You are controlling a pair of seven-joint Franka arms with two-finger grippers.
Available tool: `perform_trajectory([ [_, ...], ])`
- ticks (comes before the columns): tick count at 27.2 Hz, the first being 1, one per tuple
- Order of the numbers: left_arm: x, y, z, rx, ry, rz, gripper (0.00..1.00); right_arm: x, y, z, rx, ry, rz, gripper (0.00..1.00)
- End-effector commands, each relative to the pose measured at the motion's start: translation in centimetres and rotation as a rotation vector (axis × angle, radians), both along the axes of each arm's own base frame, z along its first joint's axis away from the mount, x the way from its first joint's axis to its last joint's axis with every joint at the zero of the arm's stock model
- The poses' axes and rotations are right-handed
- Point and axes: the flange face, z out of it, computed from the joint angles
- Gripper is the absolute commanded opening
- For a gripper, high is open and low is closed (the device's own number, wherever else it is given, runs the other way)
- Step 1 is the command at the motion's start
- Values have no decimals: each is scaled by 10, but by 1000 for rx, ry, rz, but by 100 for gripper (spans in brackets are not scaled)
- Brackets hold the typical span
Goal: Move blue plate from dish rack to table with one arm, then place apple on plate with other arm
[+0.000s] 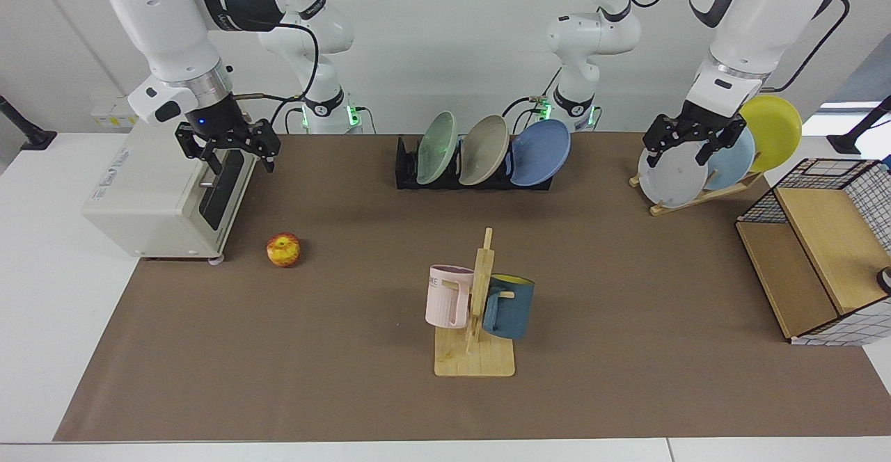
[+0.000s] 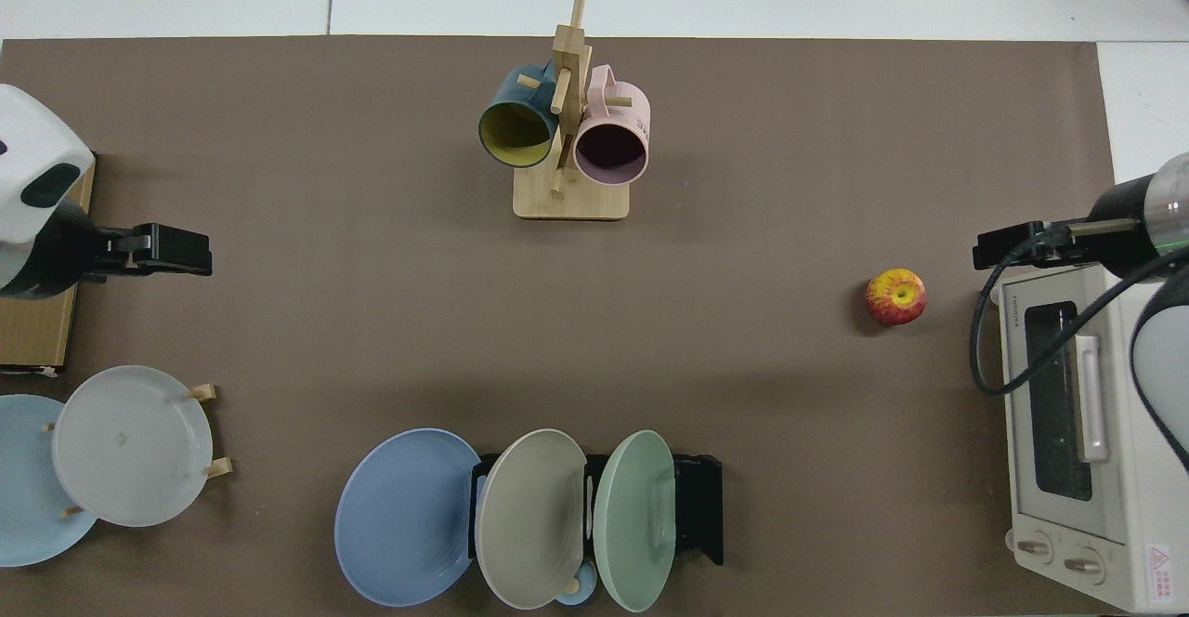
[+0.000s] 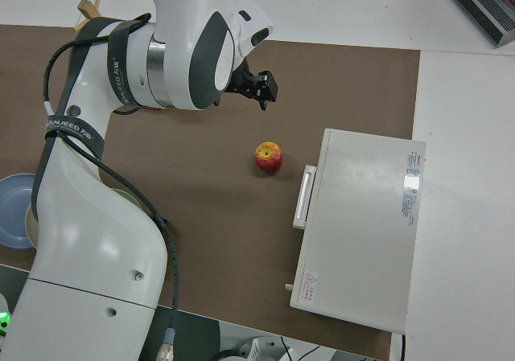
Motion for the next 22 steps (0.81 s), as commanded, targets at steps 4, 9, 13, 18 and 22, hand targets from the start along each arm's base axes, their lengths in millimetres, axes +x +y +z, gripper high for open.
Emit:
perform_trajectory([
  [4, -2, 3, -2, -14, 6, -11, 100, 1, -1, 0, 4, -5, -22, 100],
  [9, -1, 2, -3, -14, 3, -12, 100, 1, -2, 0, 3, -5, -22, 100],
  [13, -1, 2, -3, -14, 3, -12, 100, 1, -1, 0, 4, -5, -22, 100],
  [18, 0, 2, -3, -14, 0, -12, 100, 1, -1, 0, 4, -4, -22, 100],
  [22, -1, 2, -3, -14, 3, -11, 100, 1, -2, 0, 3, -5, -22, 100],
])
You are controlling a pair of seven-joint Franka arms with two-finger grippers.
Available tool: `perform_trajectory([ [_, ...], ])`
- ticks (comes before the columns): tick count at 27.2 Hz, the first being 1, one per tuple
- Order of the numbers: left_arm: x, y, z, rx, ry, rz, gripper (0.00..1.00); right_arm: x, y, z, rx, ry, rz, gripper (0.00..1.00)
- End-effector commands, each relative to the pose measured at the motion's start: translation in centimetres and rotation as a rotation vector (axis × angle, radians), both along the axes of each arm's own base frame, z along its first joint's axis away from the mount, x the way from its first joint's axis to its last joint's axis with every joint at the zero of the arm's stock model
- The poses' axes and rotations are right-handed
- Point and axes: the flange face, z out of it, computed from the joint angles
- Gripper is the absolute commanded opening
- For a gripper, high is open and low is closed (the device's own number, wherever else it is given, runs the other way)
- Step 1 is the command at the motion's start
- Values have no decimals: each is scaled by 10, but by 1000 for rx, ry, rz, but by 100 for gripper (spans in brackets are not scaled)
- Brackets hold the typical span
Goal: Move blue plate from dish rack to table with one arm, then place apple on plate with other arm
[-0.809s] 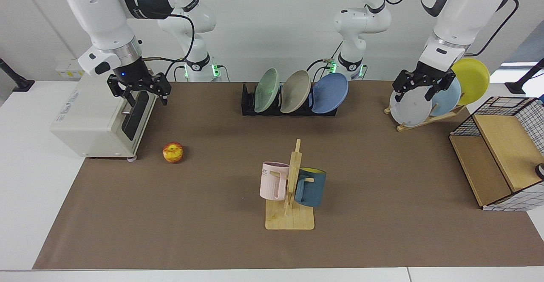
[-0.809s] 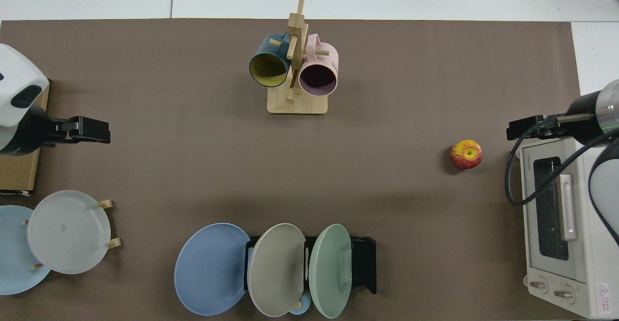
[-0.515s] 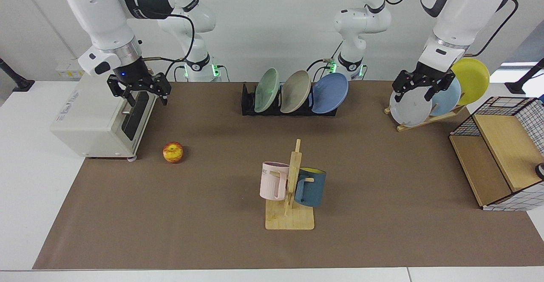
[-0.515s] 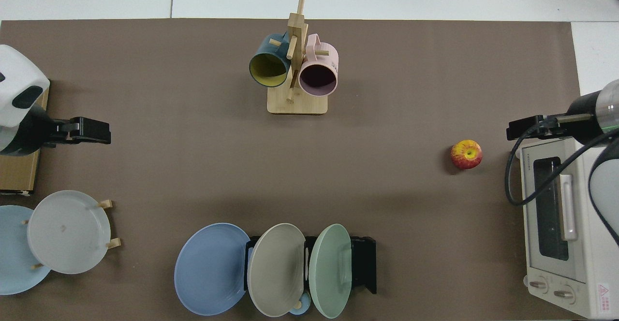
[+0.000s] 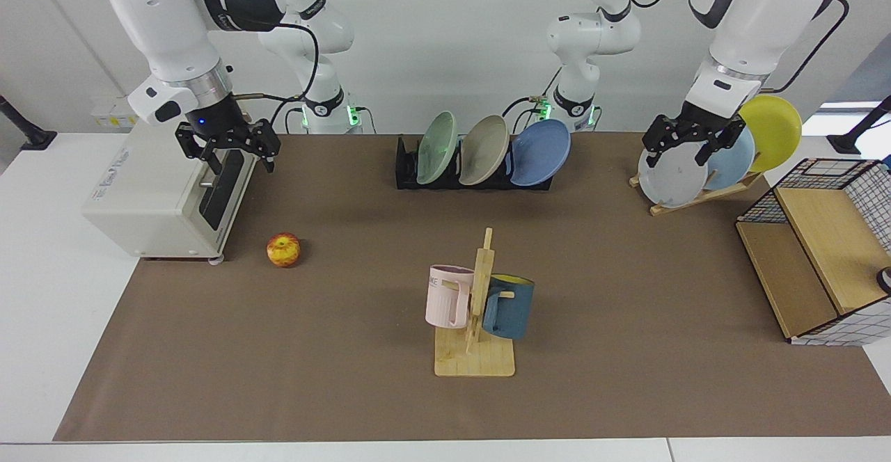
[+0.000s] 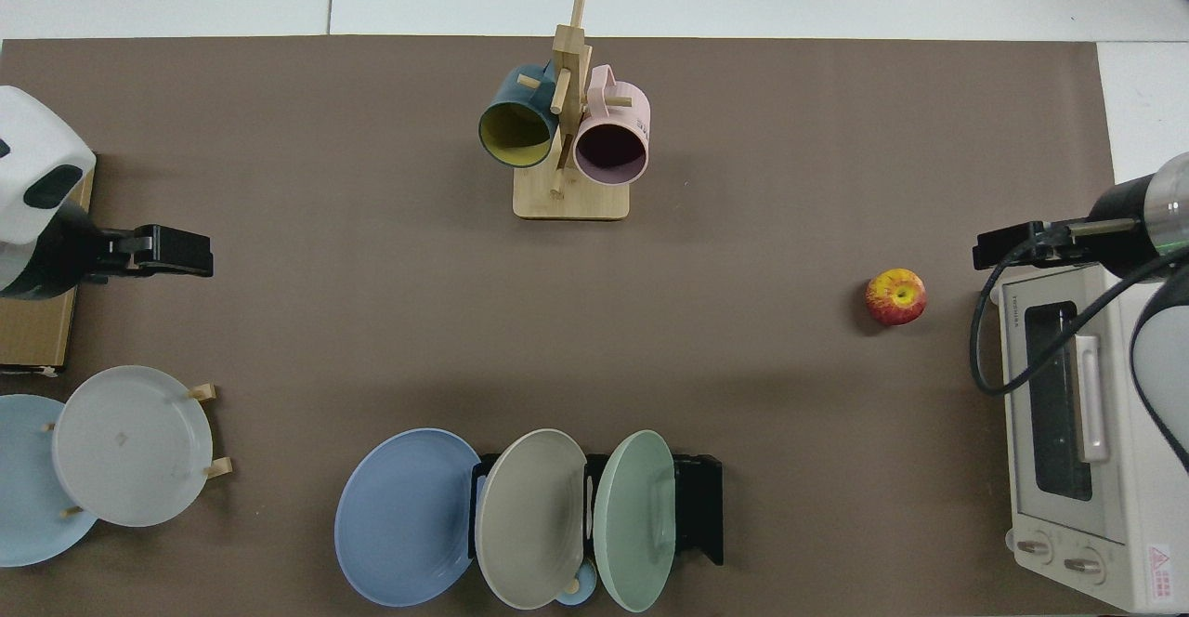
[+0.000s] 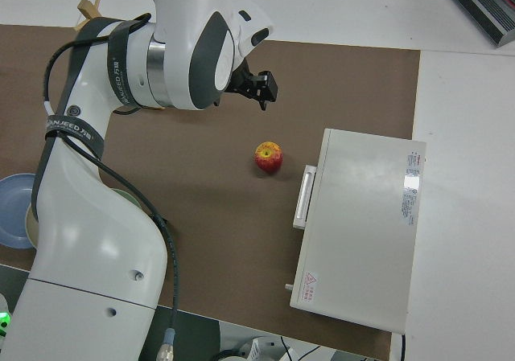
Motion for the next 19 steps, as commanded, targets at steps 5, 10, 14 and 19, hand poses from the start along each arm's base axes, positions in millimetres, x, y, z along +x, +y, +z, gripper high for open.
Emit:
perform_trajectory([
  [5, -2, 2, -2, -12, 11, -8, 100, 1, -1, 0, 4, -4, -22, 100],
  [10, -3, 3, -1, -7, 16, -11, 100, 1, -2, 0, 3, -4, -22, 100],
  [14, -9, 3, 5, -2, 25, -14, 100, 1, -2, 0, 3, -5, -19, 100],
  [19, -26, -8, -1, 5, 57, -35, 100, 1, -9, -1, 4, -4, -36, 100],
])
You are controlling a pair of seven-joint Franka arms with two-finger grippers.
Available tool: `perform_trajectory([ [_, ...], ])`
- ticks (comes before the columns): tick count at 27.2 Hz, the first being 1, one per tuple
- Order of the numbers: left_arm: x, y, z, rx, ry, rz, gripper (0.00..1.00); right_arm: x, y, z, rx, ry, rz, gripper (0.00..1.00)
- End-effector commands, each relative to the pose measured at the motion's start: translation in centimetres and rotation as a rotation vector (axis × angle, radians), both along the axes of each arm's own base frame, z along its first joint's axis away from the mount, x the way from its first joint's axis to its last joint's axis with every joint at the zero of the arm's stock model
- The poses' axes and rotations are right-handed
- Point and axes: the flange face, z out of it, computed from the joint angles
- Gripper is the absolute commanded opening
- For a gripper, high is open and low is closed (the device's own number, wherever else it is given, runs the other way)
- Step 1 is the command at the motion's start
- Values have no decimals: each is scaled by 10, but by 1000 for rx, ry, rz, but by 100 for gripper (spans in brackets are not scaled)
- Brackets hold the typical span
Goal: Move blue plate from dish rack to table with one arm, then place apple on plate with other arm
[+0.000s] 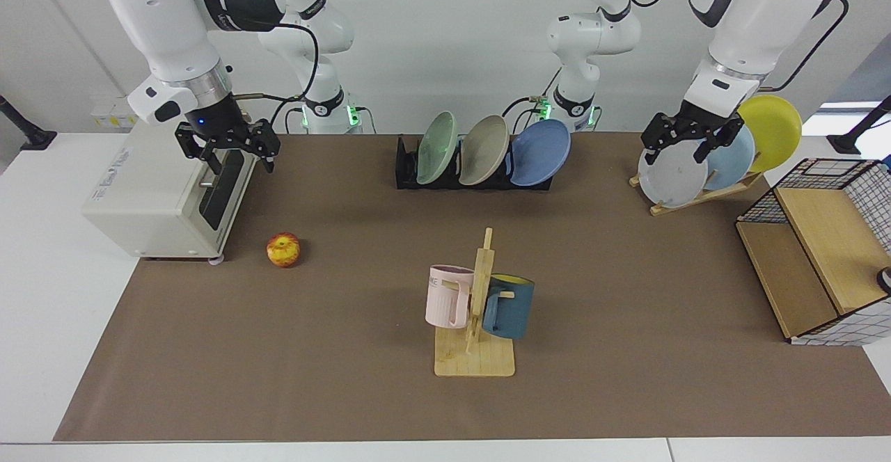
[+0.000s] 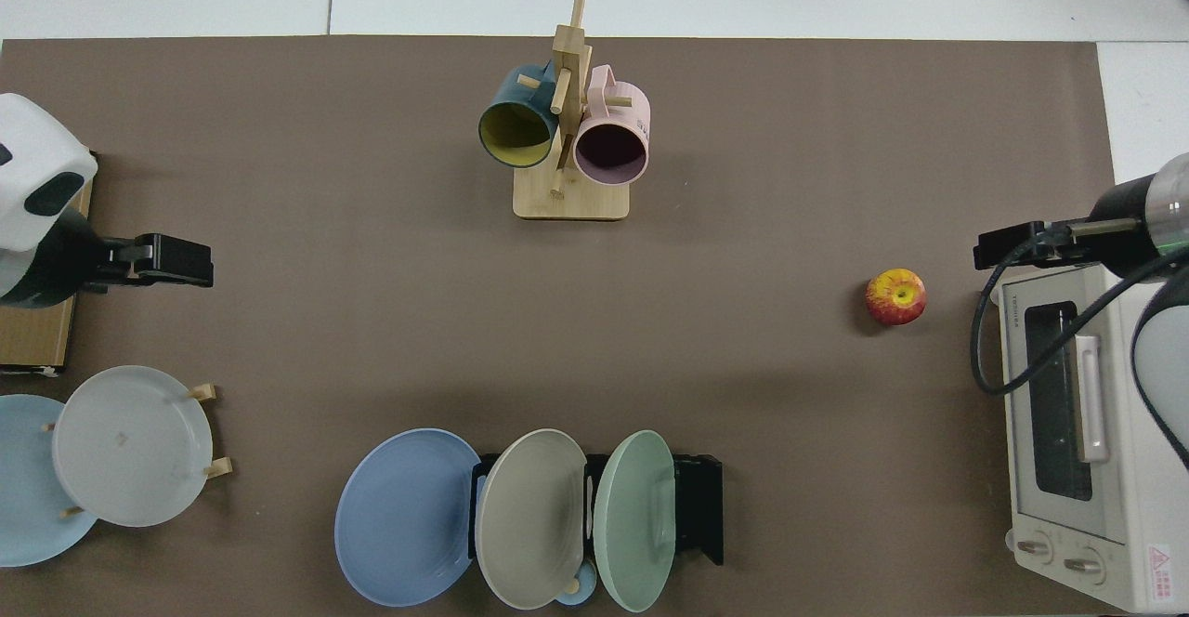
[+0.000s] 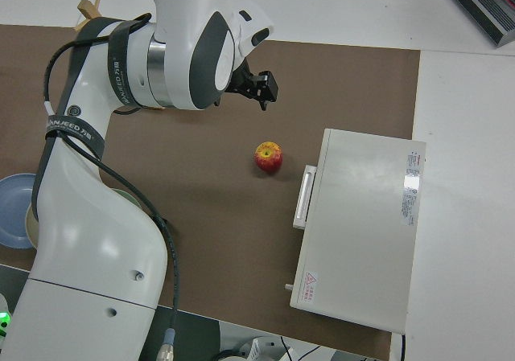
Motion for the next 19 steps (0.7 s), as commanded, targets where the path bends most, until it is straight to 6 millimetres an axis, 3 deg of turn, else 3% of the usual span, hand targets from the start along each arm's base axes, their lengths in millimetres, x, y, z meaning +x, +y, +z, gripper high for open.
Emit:
perform_trajectory([
  [1, -26, -10, -5, 4, 29, -34, 100, 1, -9, 0, 3, -4, -35, 100],
  [6, -77, -45, -37, 32, -12, -99, 100, 2, -8, 0, -6, -16, -34, 100],
  [13, -158, -118, -100, 142, -43, -162, 99, 9, -12, -9, -14, -31, -31, 100],
  [16, -179, -120, -111, 170, -69, -163, 99, 19, -13, -26, -11, -22, -43, 100],
  [19, -183, -121, -116, 214, -77, -177, 99, 27, -10, -44, -11, 5, -38, 100],
])
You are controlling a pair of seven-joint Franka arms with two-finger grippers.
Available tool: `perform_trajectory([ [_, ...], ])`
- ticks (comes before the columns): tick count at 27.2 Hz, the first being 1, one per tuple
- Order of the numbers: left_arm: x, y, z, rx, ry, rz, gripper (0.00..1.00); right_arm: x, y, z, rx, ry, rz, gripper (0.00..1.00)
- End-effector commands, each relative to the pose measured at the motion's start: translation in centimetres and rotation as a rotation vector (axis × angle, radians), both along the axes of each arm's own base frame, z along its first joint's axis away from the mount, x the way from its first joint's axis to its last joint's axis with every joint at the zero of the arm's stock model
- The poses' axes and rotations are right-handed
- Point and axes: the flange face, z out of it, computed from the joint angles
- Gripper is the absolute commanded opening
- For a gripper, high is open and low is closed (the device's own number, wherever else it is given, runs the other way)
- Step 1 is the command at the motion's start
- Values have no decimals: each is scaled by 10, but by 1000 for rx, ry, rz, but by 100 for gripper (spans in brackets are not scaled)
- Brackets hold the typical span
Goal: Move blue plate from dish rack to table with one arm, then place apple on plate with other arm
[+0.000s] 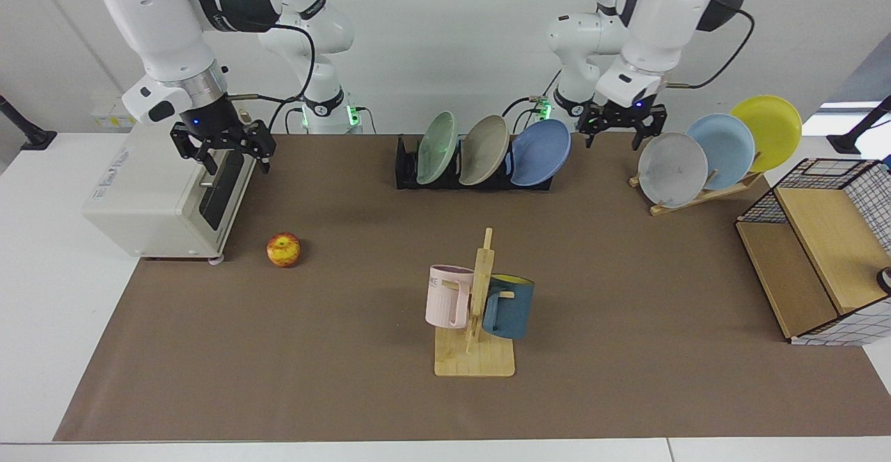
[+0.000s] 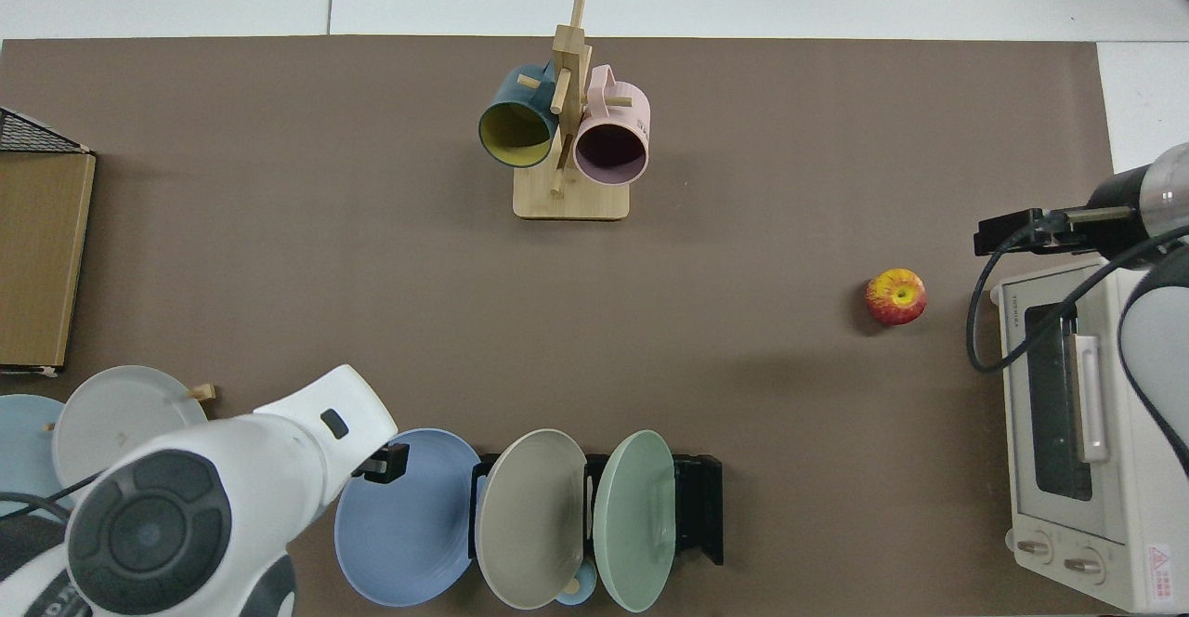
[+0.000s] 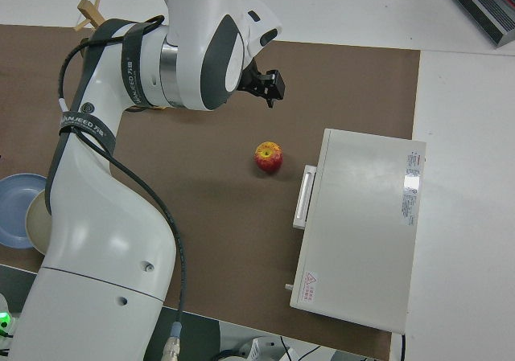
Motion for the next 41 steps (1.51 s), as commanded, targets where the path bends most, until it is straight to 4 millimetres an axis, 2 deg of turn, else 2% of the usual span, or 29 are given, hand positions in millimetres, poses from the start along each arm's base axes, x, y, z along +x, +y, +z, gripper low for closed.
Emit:
perform_trajectory([
  [1, -28, 13, -12, 90, -72, 3, 99, 17, -2, -33, -7, 30, -26, 100],
  [4, -39, -3, -40, 186, -115, 38, 99, 28, 0, -51, -7, 28, -27, 100],
  [10, -39, -2, -46, 193, -131, 63, 99, 45, -3, -96, -18, 40, -29, 100],
  [15, -46, 0, -58, 204, -108, 55, 99, 38, -1, -145, -31, 21, -15, 100],
  [20, -45, 0, -66, 204, -89, 55, 99, 32, 4, -179, -43, 7, 2, 100],
  [22, -49, -3, -77, 212, -76, 55, 99, 29, 4, -191, -43, 4, 1, 100],
  [26, -50, -4, -81, 207, -64, 59, 97, 29, 2, -217, -44, 9, 2, 100],
  [33, -54, -4, -84, 188, -18, 79, 70, 28, -2, -247, -45, 55, -7, 100],
  [41, -58, -10, -88, 165, 2, 75, 69, 23, 1, -270, -45, 99, 2, 100],
])
